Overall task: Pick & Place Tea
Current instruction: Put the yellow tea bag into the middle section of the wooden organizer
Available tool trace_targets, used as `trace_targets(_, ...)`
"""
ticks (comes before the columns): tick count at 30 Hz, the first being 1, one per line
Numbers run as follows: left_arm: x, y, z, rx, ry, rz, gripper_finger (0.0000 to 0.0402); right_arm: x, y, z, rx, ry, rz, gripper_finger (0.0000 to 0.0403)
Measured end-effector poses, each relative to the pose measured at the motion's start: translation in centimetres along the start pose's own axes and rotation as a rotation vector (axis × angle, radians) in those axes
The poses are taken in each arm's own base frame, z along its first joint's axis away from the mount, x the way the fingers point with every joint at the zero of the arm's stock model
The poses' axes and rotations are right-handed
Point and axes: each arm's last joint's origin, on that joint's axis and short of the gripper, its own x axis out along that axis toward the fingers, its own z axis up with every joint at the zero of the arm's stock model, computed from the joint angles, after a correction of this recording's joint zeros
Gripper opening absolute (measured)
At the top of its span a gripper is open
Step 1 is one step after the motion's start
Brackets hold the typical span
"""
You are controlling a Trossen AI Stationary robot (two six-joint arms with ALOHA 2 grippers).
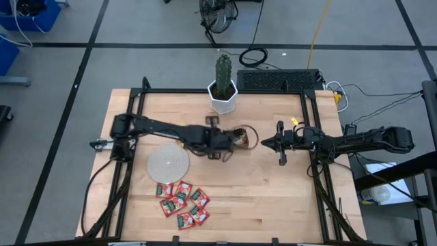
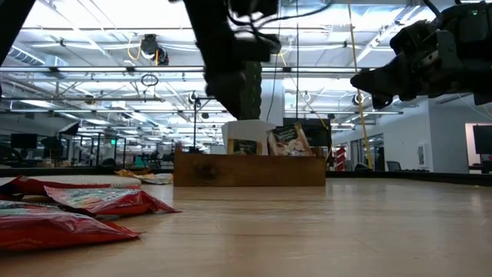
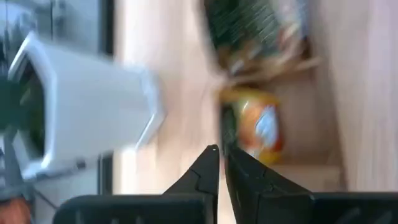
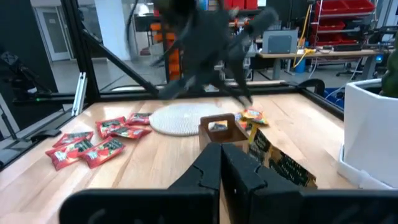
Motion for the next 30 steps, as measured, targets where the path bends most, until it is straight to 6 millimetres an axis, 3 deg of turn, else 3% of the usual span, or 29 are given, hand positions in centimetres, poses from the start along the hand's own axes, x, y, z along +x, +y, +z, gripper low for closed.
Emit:
trace_targets(4,-2.0,3.0,-2.3,-0.157,0.106,0.006,0.0053,0.0,0.0,0.0,0.000,0.000,0.000,0.0000)
trace_targets(8,-2.6,5.0,-5.7,-0.321,0.262,0.043,0.0101,0.0,0.0,0.0,0.000,-0.002,0.000,0.0000)
trace_targets(11,-2.1,5.3,-8.4,-0.407,0.347,0.074,0.0150,0.0,0.0,0.0,0.000,-0.001,0.000,0.0000)
trace_targets(16,0.8,4.8,-12.2,-0.502,0.446,0.107,0.0224,0.0,0.0,0.0,0.000,0.000,0.000,0.0000)
trace_targets(22,4.2,4.1,-13.7,-0.615,0.445,-0.072,0.0273,0.0,0.0,0.0,0.000,-0.001,0.000,0.0000)
trace_targets(30,4.9,3.9,-14.1,-0.626,0.432,-0.093,0.0282,0.0,0.0,0.0,0.000,0.001,0.000,0.0000)
